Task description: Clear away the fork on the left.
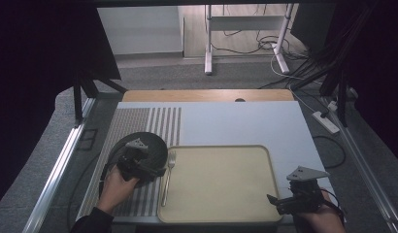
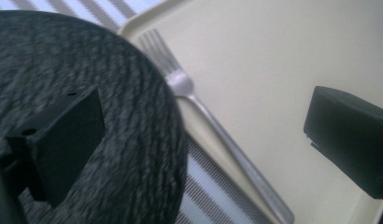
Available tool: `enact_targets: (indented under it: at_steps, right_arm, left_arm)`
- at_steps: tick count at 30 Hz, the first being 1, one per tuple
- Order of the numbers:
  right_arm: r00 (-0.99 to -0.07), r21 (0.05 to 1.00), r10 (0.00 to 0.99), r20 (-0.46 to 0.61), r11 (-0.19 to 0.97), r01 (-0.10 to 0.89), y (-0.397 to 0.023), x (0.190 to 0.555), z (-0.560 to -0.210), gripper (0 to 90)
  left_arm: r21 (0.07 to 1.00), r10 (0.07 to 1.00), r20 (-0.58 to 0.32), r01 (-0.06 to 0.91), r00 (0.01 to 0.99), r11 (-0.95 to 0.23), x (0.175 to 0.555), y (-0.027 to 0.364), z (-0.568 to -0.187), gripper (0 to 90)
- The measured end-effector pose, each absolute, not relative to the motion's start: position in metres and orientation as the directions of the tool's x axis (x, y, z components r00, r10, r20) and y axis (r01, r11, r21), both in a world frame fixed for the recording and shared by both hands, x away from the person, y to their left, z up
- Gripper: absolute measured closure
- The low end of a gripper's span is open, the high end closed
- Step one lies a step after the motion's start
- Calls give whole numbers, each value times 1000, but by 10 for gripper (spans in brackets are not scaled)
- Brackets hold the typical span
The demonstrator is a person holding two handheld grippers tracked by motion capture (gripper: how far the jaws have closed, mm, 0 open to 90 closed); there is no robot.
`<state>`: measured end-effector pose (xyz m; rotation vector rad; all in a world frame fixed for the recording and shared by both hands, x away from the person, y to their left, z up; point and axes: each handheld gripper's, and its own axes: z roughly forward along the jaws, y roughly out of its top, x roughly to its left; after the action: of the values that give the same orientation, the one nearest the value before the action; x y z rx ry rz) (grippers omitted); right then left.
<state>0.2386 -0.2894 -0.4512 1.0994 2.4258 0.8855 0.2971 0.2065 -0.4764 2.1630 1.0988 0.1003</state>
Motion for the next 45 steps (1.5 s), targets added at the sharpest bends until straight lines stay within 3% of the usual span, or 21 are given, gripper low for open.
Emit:
enact_targets:
  at_steps: [45]
  right_arm:
    - [-635, 660, 771, -45, 500, 561, -289, 239, -451, 0]
  left_arm:
    - [677, 810, -275, 702, 518, -219, 229, 283, -481, 0]
